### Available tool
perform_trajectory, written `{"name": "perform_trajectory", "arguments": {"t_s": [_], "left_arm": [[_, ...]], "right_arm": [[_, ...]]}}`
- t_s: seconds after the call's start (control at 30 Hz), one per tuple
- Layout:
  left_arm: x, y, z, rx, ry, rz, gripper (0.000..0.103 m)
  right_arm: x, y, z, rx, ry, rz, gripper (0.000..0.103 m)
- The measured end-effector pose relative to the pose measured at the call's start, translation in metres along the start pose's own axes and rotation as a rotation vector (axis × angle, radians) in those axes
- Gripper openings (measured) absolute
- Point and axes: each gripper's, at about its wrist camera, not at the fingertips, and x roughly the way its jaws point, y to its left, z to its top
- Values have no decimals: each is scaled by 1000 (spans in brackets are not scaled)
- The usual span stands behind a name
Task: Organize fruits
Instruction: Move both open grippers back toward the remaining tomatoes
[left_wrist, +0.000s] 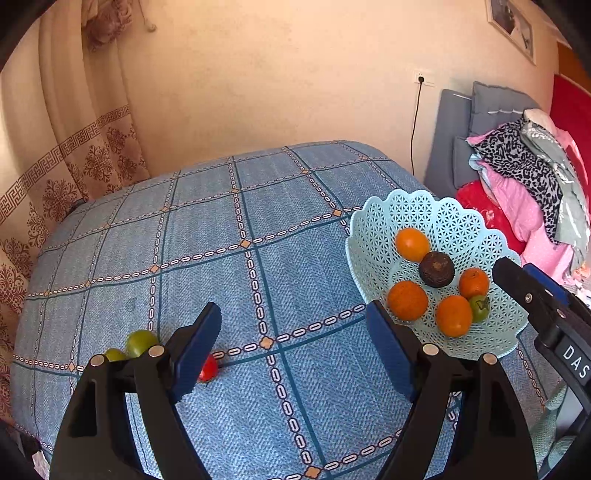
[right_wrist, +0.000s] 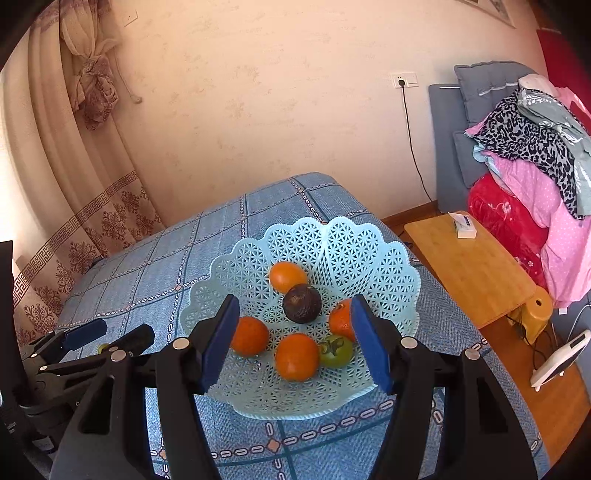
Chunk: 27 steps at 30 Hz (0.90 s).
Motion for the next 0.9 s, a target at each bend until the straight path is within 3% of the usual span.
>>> {"name": "perform_trajectory", "arguments": {"t_s": [0.4,0.9], "left_arm": [[-16,64,-9,-49,-31,98,86],[-7,154,-39,-196,21,210,86]], "right_arm": [[6,31,-14,-69,30,62,64],[20,64,-43,-121,104,114,64]]}}
